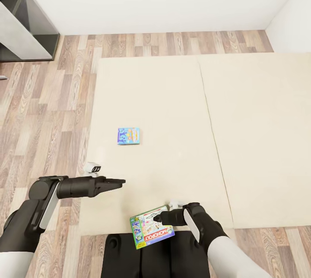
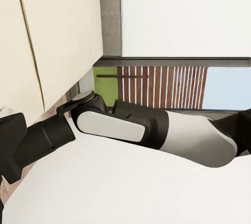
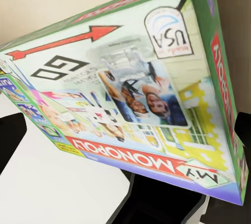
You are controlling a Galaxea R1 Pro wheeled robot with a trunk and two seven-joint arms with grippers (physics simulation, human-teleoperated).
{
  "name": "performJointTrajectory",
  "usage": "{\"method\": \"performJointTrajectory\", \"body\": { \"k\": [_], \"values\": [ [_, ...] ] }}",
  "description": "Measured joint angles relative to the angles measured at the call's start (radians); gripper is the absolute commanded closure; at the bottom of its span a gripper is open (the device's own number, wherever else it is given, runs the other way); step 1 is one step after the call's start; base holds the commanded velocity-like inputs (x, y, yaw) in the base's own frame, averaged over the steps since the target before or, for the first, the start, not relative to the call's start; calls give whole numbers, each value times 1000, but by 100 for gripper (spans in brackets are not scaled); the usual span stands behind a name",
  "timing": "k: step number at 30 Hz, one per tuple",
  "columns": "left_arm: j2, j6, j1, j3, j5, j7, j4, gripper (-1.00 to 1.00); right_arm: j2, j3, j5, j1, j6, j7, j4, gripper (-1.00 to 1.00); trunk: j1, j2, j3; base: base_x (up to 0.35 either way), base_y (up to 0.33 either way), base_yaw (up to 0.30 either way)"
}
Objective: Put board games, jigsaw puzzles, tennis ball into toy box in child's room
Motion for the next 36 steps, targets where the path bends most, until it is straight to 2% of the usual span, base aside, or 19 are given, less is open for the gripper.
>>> {"method": "performJointTrajectory", "body": {
  "k": [15, 36],
  "values": [
    [0, 0, 0, 0, 0, 0, 0, -100, 0, 0, 0, 0, 0, 0, 0, -100, 0, 0, 0, -15, 8, 0],
    [0, 0, 0, 0, 0, 0, 1, -100, 0, 0, 0, 0, 0, 0, 0, -100, 0, 0, 0, 0, 67, 0]
  ]
}}
